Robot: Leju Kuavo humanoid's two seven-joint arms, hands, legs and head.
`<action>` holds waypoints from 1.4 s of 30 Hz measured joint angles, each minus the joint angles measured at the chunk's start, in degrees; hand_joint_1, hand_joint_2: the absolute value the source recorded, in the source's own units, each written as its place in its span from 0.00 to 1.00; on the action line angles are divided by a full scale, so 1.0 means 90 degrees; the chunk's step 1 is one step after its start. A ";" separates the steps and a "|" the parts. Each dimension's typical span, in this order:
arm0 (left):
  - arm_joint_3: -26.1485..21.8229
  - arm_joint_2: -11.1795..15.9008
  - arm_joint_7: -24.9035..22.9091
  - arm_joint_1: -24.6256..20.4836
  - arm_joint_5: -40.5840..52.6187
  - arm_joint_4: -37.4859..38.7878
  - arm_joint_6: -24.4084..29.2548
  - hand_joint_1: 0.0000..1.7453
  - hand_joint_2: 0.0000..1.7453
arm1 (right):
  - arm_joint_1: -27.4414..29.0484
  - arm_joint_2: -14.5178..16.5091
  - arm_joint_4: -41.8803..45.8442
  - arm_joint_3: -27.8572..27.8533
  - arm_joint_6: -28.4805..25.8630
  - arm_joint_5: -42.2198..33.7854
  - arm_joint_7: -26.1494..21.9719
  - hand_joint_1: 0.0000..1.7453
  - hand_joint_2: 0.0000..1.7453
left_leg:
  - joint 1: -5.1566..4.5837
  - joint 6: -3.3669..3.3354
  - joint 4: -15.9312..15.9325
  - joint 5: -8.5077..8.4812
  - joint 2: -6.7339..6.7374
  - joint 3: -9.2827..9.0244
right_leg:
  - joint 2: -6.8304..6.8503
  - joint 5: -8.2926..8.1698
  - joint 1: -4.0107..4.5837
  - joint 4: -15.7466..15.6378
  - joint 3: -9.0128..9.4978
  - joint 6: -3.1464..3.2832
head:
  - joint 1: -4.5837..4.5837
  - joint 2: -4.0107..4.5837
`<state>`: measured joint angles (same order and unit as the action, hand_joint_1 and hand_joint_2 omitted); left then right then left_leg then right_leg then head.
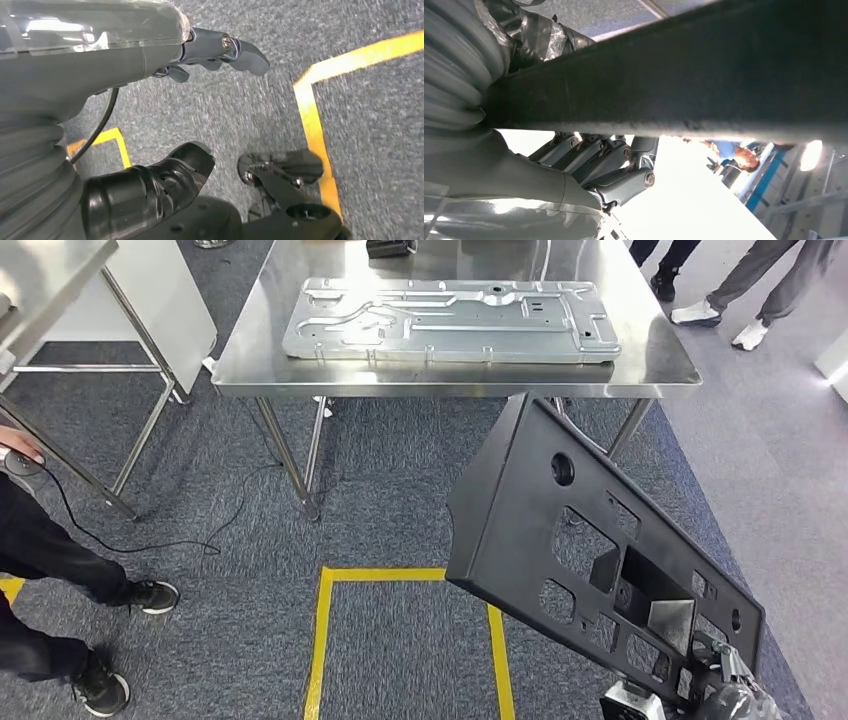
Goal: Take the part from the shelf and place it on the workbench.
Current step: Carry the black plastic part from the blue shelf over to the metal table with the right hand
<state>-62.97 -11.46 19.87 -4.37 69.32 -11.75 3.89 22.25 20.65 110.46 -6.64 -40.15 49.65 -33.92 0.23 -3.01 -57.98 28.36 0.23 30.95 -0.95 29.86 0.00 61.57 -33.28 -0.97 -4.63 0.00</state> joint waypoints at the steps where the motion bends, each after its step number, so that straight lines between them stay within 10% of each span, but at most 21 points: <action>1: 0.0000 -0.0005 -0.0001 -0.0002 0.0002 0.0000 0.0000 0.00 1.00 | -0.0003 -0.0001 0.0001 -0.0001 0.0000 -0.0006 -0.0004 1.00 1.00 | 0.0021 -0.0013 0.0040 -0.0019 0.0011 -0.0035 | 0.0019 0.0149 -0.0010 0.0277 -0.0134 -0.0028 | -0.0004 0.0000; 5: -0.0002 -0.0004 -0.0002 -0.0004 0.0006 -0.0001 0.0000 0.00 1.00 | -0.0001 -0.0004 -0.0007 -0.0002 0.0000 -0.0031 -0.0010 1.00 1.00 | 0.0023 -0.0013 0.0046 0.0043 0.0034 -0.0101 | 0.0045 0.0475 -0.0086 0.1431 -0.0814 -0.0121 | -0.0006 0.0000; 9: -0.0002 -0.0021 -0.0004 0.0002 0.0008 0.0001 -0.0007 0.00 1.00 | -0.0012 -0.0005 -0.0009 -0.0001 0.0001 -0.0040 -0.0019 1.00 1.00 | 0.0027 0.0092 0.0009 0.0195 0.0032 -0.0246 | 0.0113 -0.0300 -0.0118 0.0122 -0.0230 -0.0122 | -0.0008 0.0000; 14: 0.0000 -0.0024 -0.0007 -0.0022 0.0012 0.0001 -0.0002 0.00 1.00 | -0.0017 -0.0005 -0.0005 -0.0002 0.0001 -0.0039 -0.0025 1.00 1.00 | 0.0012 0.0263 -0.0021 0.0320 0.0042 -0.0289 | 0.0088 -0.0297 -0.0091 -0.0218 -0.0068 0.0066 | 0.0007 0.0000; 20: 0.0000 -0.0024 -0.0016 -0.0007 0.0027 0.0001 -0.0004 0.00 1.00 | -0.0029 -0.0005 -0.0003 0.0000 0.0001 -0.0046 -0.0080 1.00 1.00 | 0.0042 0.0366 -0.1866 0.0984 0.0028 0.0726 | 0.0083 -0.0212 -0.0090 -0.0259 0.0055 0.0212 | 0.0022 0.0000; 25: 0.0000 -0.0018 -0.0019 -0.0004 0.0038 0.0001 -0.0002 0.00 1.00 | -0.0034 -0.0005 -0.0001 0.0000 0.0002 -0.0056 -0.0151 1.00 1.00 | -0.0004 0.0216 -0.0314 -0.0038 0.0006 0.0227 | 0.0023 -0.0097 -0.0063 -0.0256 0.0203 0.0139 | 0.0021 0.0000; 30: 0.0000 -0.0015 -0.0019 -0.0004 0.0052 0.0000 -0.0002 0.00 1.00 | -0.0034 -0.0005 0.0105 0.0000 0.0000 -0.0221 -0.0284 1.00 1.00 | -0.0007 0.0082 -0.0051 -0.0073 0.0001 0.0097 | 0.0029 0.0007 -0.0068 -0.0168 0.0197 -0.0039 | 0.0016 0.0000; 35: 0.0000 -0.0014 -0.0024 -0.0020 0.0057 0.0001 -0.0004 0.00 1.00 | -0.0015 -0.0007 0.0205 -0.0002 0.0000 -0.0233 -0.0281 1.00 1.00 | 0.0010 -0.0020 0.0001 -0.0048 0.0022 0.0027 | 0.0058 0.0645 -0.0093 0.1455 -0.0703 -0.0154 | 0.0010 0.0000; 39: 0.0000 -0.0024 -0.0034 0.0001 0.0057 0.0001 -0.0004 0.00 1.00 | -0.0011 -0.0007 0.0203 -0.0001 0.0001 -0.0242 -0.0267 1.00 1.00 | 0.0008 0.0039 -0.0027 0.0072 0.0018 -0.0095 | 0.0092 -0.0163 -0.0098 0.0358 -0.0291 -0.0126 | 0.0010 0.0000; 42: 0.0000 -0.0026 -0.0034 -0.0017 0.0057 0.0001 -0.0004 0.00 1.00 | -0.0016 -0.0007 0.0203 0.0000 0.0002 -0.0266 -0.0247 1.00 1.00 | -0.0016 0.0142 -0.0027 0.0157 0.0016 -0.0140 | 0.0101 -0.0268 -0.0057 -0.0229 -0.0010 -0.0021 | 0.0013 0.0000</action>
<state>-62.97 -11.69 19.56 -4.53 69.83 -11.74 3.85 22.11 20.59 112.29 -6.64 -40.13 47.26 -36.15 0.09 -1.73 -58.23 29.77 0.37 29.70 -0.04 27.45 -0.52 59.51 -33.37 -1.16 -4.52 0.00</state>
